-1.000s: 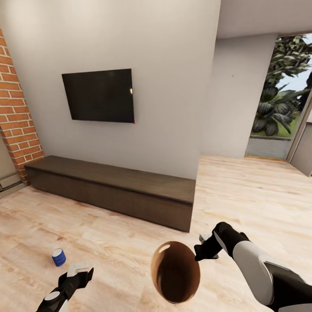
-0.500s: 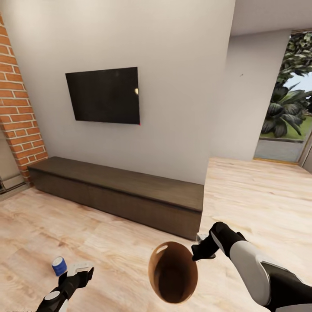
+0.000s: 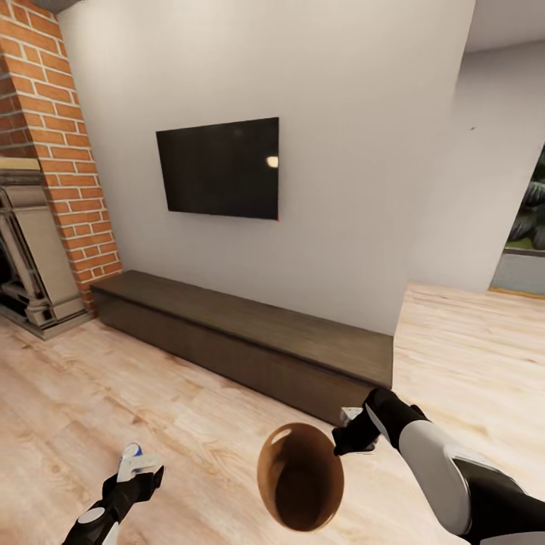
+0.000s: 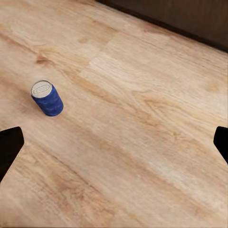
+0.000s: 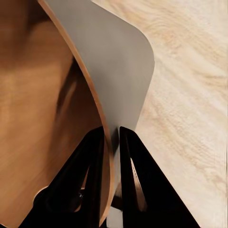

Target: Put the three can of soda from the living room inside the tash can in the kitchen.

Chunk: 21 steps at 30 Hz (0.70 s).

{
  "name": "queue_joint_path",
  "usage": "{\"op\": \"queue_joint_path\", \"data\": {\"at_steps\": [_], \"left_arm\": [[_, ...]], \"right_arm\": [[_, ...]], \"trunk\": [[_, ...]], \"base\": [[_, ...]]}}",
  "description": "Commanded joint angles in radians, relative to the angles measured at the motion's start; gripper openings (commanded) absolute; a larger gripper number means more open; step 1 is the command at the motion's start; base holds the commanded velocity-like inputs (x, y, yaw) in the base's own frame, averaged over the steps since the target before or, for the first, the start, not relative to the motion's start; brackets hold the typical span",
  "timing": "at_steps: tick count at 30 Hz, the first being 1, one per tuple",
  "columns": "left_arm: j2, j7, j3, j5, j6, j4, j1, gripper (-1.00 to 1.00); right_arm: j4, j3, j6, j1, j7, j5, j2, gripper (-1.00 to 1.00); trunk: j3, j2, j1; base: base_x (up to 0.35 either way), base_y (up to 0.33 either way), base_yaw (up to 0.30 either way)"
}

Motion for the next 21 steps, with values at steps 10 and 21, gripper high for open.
{"op": "queue_joint_path", "data": {"at_steps": [10, 21], "left_arm": [[0.0, 0.0, 0.0, 0.0, 0.0, -0.002, 0.0, 1.0], [0.0, 0.0, 0.0, 0.0, 0.0, -0.004, 0.0, 1.0]], "right_arm": [[0.001, -0.009, 0.006, 0.0, 0.007, -0.023, 0.0, -1.0], [0.002, -0.009, 0.006, 0.0, 0.01, -0.023, 0.001, -1.0]], "trunk": [[0.001, 0.0, 0.0], [0.001, 0.0, 0.0]], "base": [[0.103, 0.005, 0.186], [0.122, 0.0, 0.01]]}}
